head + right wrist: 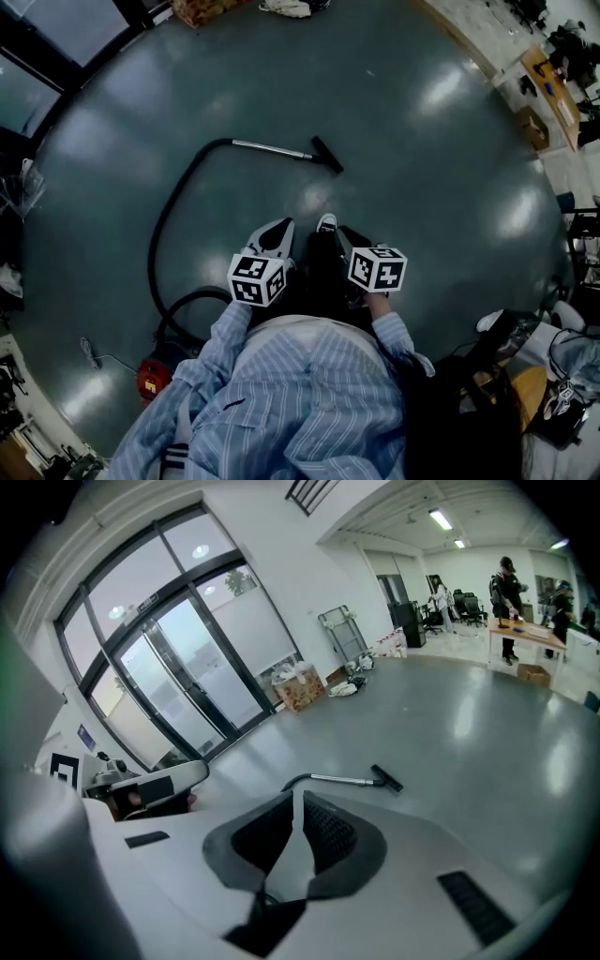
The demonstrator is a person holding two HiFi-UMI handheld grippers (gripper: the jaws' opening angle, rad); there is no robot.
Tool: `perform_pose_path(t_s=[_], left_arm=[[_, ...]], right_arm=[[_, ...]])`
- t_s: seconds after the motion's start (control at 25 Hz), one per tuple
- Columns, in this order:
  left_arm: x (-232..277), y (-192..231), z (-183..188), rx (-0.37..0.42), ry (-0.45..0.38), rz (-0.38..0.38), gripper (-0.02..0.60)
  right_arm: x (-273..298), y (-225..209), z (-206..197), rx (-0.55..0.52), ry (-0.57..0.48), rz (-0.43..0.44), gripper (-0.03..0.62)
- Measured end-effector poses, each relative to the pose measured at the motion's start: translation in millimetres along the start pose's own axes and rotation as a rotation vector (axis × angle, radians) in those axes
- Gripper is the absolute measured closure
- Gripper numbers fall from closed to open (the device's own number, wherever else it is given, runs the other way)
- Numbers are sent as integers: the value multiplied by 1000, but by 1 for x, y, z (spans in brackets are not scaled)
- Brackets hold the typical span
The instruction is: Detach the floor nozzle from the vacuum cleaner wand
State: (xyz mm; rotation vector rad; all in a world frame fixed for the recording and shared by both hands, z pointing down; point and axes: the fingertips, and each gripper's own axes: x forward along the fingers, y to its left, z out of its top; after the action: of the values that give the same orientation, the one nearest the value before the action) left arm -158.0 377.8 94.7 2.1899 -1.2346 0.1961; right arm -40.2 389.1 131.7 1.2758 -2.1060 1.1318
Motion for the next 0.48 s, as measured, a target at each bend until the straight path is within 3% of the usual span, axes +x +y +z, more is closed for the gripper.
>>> perform_pose_path(t_s=[0.24, 0.48], left_arm=[[37, 21, 24, -15, -9, 18, 575], [100, 30, 62, -36, -37, 29, 575]], right_arm=[[35, -20, 43, -27, 13, 35, 554], [64, -58, 111, -75, 17, 61, 554]])
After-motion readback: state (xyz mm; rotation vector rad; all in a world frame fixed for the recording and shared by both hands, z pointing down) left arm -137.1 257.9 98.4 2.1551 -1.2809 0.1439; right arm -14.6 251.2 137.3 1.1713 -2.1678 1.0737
